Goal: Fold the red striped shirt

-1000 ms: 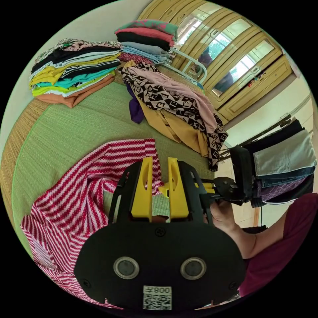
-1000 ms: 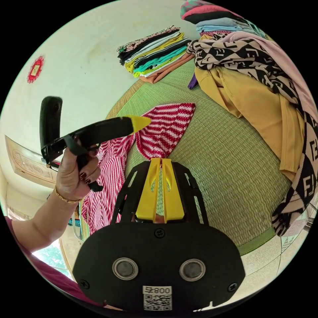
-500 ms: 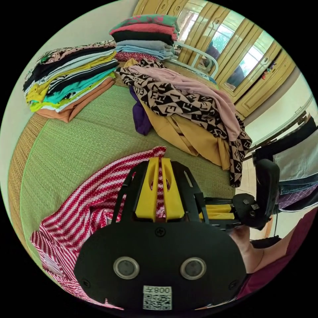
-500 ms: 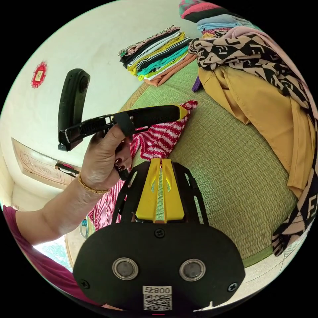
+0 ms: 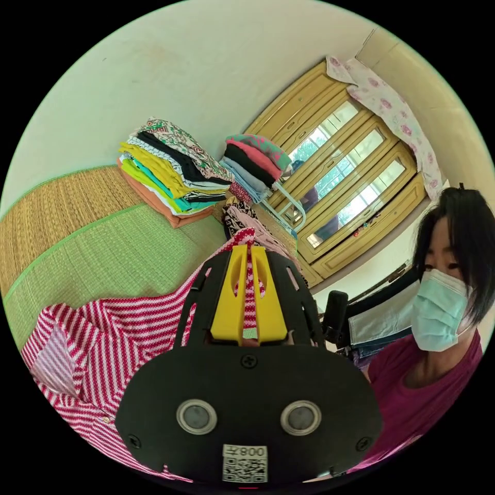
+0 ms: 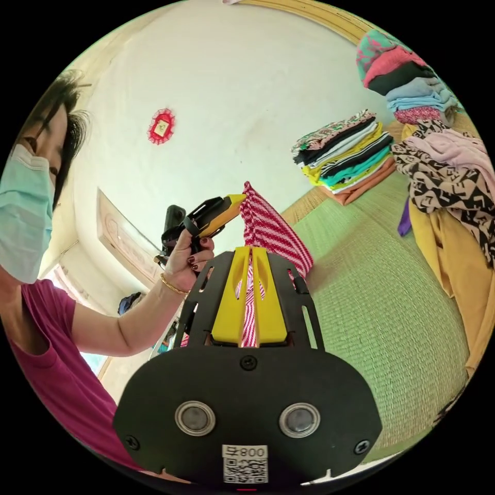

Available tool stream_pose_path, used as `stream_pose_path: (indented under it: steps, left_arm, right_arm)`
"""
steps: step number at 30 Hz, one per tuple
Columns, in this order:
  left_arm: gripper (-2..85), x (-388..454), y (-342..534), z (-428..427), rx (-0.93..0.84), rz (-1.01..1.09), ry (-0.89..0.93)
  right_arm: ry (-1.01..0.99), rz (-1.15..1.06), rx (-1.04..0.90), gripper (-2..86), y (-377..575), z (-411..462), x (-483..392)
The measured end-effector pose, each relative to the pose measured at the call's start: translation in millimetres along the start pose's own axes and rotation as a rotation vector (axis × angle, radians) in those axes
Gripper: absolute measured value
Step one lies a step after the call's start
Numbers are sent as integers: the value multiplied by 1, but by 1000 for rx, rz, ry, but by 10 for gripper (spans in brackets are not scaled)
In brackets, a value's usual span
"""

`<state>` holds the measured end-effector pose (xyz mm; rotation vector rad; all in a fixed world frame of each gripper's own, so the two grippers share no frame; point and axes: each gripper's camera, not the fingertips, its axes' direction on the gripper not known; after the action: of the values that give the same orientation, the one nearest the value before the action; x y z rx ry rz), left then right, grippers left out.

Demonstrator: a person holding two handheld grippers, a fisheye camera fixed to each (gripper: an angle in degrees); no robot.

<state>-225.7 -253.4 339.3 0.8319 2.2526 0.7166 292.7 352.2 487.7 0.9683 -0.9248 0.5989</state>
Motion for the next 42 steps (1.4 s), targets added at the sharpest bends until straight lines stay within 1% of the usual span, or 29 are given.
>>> stream_pose_path:
  steps: [3, 7, 9, 11, 14, 18, 20, 27, 31, 33, 42]
  left_arm:
    - [10, -18, 11, -58, 91, -73, 18]
    - [10, -44, 36, -133, 178, -189, -2]
    - [10, -55, 48, -161, 196, -233, -21]
    - [9, -70, 64, -194, 210, -303, -69]
    - [9, -89, 83, -227, 219, -390, -93]
    - [10, -112, 99, -254, 212, -478, -99]
    - [10, -123, 104, -267, 223, -506, -64]
    - [10, -134, 107, -302, 232, -524, -57]
    - [9, -142, 113, -319, 215, -573, -82]
    - [9, -144, 114, -324, 189, -590, -111]
    - [11, -144, 112, -342, 140, -622, -176]
  right_arm:
    - [-144, -37, -54, 3, 8, 22, -19]
    - [-220, -86, -148, 3, 23, 54, -41]
    - [-278, -97, -206, 3, 36, 77, -49]
    - [-294, -111, -266, 3, 47, 96, -56]
    - [-327, -122, -368, 3, 68, 130, -63]
    - [-304, -138, -496, 3, 95, 170, -62]
    - [-306, -133, -530, 3, 105, 182, -57]
    - [-295, -164, -644, 4, 129, 221, -47]
    - [-292, -172, -722, 4, 145, 248, -42]
    - [-255, -192, -773, 4, 156, 266, -40]
    - [-208, -201, -865, 6, 181, 319, -20]
